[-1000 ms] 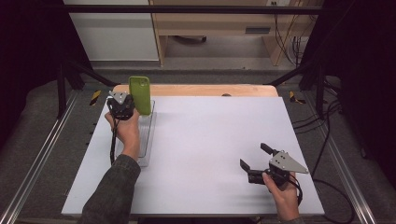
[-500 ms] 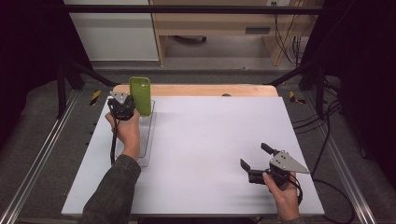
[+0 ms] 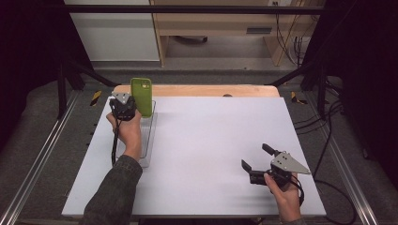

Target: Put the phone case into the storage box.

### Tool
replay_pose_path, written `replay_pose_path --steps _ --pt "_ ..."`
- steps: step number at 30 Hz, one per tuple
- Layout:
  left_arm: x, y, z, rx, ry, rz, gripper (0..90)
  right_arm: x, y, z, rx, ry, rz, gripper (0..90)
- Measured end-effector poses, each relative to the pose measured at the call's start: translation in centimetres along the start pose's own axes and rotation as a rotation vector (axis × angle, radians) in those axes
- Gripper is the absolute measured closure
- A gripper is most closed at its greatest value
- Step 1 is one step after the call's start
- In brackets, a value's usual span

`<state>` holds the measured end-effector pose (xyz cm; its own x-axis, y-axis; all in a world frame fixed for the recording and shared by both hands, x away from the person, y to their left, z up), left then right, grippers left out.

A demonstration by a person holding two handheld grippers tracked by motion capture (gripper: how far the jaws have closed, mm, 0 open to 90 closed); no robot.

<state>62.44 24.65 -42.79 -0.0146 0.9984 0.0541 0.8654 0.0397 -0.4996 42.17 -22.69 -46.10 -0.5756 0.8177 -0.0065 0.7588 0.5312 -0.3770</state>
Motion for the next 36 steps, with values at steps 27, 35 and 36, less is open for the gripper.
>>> replay_pose_path --steps 27,35,36 --pt "-0.19 0.20 -0.44 0.026 0.011 -0.021 87.3 -0.01 -0.01 0.01 0.000 0.001 -0.001 3.1" --pt "-0.21 0.38 -0.55 0.028 0.010 -0.022 87.3 -0.03 0.03 0.04 0.004 0.000 0.000 3.1" --pt "-0.23 0.39 -0.57 0.028 0.009 -0.022 87.3 -0.05 0.01 0.04 0.003 0.001 0.000 3.1"
Point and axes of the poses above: each handheld gripper's, and its own axes: y roughly forward along the jaws, z roughly out of its underside, x roughly to its left, the point moved 1 cm from there along y, roughly forward along the jaws, and after that the axes turned 11 degrees about x, right-handed, at the moved point
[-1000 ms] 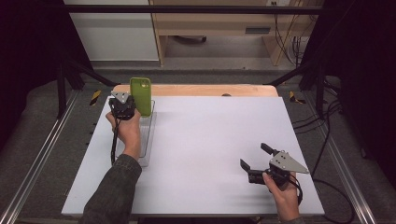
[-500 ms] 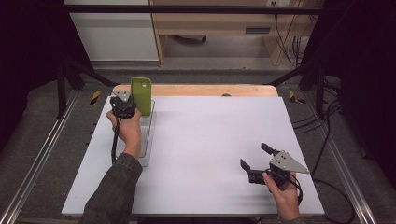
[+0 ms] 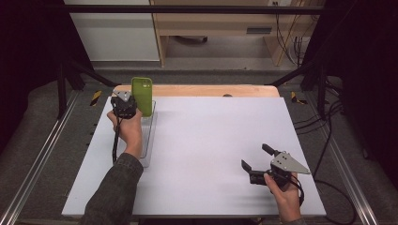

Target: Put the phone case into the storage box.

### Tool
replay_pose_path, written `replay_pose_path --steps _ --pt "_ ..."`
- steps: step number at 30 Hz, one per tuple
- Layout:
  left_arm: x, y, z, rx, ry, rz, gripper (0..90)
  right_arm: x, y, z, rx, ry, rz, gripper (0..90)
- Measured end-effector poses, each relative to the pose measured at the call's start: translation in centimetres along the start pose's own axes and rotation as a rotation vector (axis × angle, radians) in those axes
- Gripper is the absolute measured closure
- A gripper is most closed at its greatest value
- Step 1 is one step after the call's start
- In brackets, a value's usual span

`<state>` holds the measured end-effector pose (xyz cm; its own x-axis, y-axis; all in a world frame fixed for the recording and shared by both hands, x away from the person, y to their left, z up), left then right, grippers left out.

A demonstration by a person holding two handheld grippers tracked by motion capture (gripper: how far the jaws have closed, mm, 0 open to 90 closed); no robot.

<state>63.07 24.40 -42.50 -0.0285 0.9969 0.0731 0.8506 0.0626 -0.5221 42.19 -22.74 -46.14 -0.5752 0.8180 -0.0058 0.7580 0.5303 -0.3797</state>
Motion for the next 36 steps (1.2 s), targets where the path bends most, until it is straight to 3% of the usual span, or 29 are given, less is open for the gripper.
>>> replay_pose_path --steps 5,8,10,15,27,36 --pt "-0.1 0.0 0.0 -0.006 -0.014 0.005 84.0 0.0 0.0 0.0 0.001 0.001 0.000 3.1" --pt "-0.2 -0.2 -0.1 -0.018 -0.027 0.010 68.8 0.0 0.0 0.0 0.002 0.001 -0.002 3.1" --pt "-0.3 -0.7 -0.3 -0.032 -0.009 0.014 60.1 0.0 0.0 0.0 -0.001 0.000 -0.001 3.1" --pt "-0.7 -2.0 -0.5 -0.029 0.016 0.069 45.0 0.1 0.0 0.0 -0.002 0.000 -0.001 3.1" --pt "-0.7 -5.0 -0.7 -0.055 0.053 0.174 26.7 0.3 0.0 -0.1 -0.005 -0.006 -0.003 3.1" --pt "-0.4 -6.3 -0.4 -0.043 0.081 0.253 12.1 0.2 -0.1 -0.1 -0.005 -0.002 -0.002 3.0"
Point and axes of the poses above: each handheld gripper's, and its own axes: y roughly forward along the jaws, z roughly out of its underside, x roughly to its left, the point moved 1 cm from there along y, roughly forward along the jaws, and after that the axes turned 11 degrees about x, right-handed, at the moved point
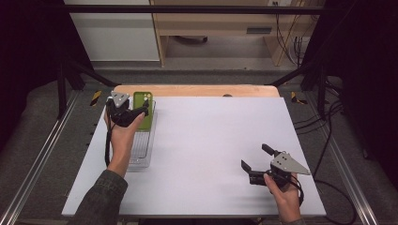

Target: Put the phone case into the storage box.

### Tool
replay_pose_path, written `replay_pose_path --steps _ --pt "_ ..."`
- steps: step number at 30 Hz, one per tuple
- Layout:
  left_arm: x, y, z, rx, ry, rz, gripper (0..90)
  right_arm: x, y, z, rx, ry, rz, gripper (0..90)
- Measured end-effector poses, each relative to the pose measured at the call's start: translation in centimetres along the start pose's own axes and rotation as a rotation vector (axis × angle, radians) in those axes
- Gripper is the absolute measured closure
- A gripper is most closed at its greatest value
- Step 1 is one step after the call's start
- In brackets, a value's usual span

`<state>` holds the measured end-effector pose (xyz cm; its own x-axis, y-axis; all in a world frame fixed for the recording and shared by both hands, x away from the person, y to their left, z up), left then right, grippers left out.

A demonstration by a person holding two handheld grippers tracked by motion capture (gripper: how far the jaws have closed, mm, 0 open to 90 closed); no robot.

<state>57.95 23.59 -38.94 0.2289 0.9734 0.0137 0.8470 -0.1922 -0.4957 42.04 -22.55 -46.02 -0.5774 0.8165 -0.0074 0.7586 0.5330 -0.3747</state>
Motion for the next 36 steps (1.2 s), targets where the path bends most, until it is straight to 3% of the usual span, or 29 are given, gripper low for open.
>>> replay_pose_path --steps 13,23,27,36 --pt "-1.5 -0.8 0.5 -0.006 0.050 0.105 5.2 0.1 0.1 0.1 0.009 0.000 -0.007 3.0" --pt "-2.9 -1.8 0.4 -0.007 0.083 0.136 5.2 0.2 0.2 0.1 0.013 -0.002 -0.010 3.0" --pt "-3.3 -2.0 0.6 0.005 0.141 0.111 4.9 0.2 0.2 0.1 0.014 0.002 -0.012 3.0" --pt "-3.8 -2.7 0.6 -0.007 0.159 0.140 3.6 0.2 0.3 0.1 0.016 0.008 -0.017 2.8"
Point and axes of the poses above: each handheld gripper's, and its own axes: y roughly forward along the jaws, z roughly out of its underside, x roughly to its left, the point moved 1 cm from there along y, roughly forward along the jaws, and after that the axes turned 11 degrees about x, right-handed, at the moved point
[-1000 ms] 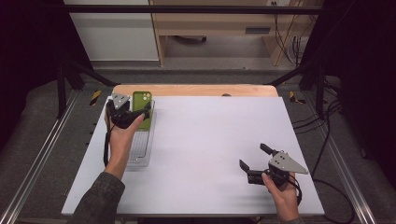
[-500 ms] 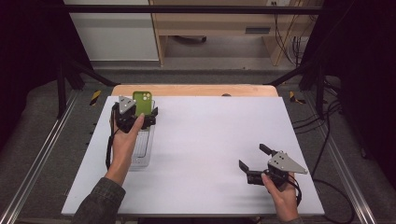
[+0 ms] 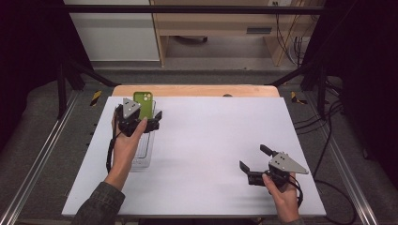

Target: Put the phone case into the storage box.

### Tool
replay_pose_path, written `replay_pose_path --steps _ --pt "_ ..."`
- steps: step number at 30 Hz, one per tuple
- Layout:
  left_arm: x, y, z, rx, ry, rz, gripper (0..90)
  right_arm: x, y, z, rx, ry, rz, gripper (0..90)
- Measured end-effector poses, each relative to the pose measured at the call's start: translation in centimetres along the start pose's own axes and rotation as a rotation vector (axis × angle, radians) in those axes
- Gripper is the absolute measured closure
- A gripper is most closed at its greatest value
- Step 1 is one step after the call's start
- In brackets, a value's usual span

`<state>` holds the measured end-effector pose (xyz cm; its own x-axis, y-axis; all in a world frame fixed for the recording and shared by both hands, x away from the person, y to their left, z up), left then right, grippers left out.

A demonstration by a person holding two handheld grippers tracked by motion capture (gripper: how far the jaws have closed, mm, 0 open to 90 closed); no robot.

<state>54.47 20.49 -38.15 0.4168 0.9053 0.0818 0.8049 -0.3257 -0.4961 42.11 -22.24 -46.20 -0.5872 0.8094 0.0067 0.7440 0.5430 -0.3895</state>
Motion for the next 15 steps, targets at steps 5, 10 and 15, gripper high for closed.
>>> replay_pose_path --steps 5,10,15 --pt "-0.4 -0.5 -0.1 -0.009 0.033 -0.013 3.7 0.0 0.0 0.0 0.001 0.001 0.000 2.7" --pt "-0.7 -1.2 0.0 -0.022 0.029 0.010 3.7 0.0 0.0 0.0 -0.001 0.000 -0.002 2.6" --pt "-0.8 -1.7 0.0 -0.013 0.011 0.052 3.7 0.0 0.0 0.0 -0.003 -0.002 -0.004 2.5"
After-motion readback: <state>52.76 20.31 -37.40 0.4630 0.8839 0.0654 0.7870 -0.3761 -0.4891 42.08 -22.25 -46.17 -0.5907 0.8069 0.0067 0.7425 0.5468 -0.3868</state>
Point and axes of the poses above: each handheld gripper's, and its own axes: y roughly forward along the jaws, z roughly out of its underside, x roughly to its left, the point moved 1 cm from there along y, roughly forward along the jaws, and after that the axes turned 11 degrees about x, right-handed, at the moved point
